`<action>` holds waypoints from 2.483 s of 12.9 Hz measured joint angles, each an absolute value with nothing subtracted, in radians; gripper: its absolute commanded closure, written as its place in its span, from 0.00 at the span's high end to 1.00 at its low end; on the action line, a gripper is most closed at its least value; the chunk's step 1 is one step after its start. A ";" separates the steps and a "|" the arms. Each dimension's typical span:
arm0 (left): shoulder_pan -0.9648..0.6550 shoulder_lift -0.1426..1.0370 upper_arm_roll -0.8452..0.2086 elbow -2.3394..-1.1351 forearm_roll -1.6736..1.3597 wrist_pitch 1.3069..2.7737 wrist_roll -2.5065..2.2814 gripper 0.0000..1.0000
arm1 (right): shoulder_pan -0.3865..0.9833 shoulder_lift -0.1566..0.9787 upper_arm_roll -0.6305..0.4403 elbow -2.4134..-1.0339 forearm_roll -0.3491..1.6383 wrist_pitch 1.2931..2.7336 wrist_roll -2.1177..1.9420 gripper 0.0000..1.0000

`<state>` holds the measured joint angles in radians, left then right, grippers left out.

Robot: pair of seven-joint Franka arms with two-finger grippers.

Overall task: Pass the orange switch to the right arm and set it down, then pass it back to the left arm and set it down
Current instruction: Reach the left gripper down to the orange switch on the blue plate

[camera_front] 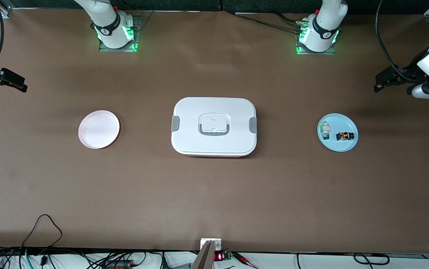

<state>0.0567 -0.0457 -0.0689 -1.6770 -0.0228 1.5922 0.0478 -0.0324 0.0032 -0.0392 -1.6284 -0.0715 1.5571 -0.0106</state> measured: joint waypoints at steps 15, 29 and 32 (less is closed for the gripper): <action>0.100 0.035 -0.057 -1.679 -0.016 1.506 0.050 1.00 | -0.032 0.003 -0.039 -1.628 -0.072 1.557 -0.011 1.00; 0.148 0.286 -0.056 -1.904 0.068 1.963 0.055 1.00 | -0.032 0.003 -0.039 -1.628 -0.071 1.538 -0.011 1.00; 0.164 0.341 -0.056 -1.965 0.067 2.113 0.066 1.00 | -0.032 0.004 -0.039 -1.628 -0.071 1.520 -0.011 1.00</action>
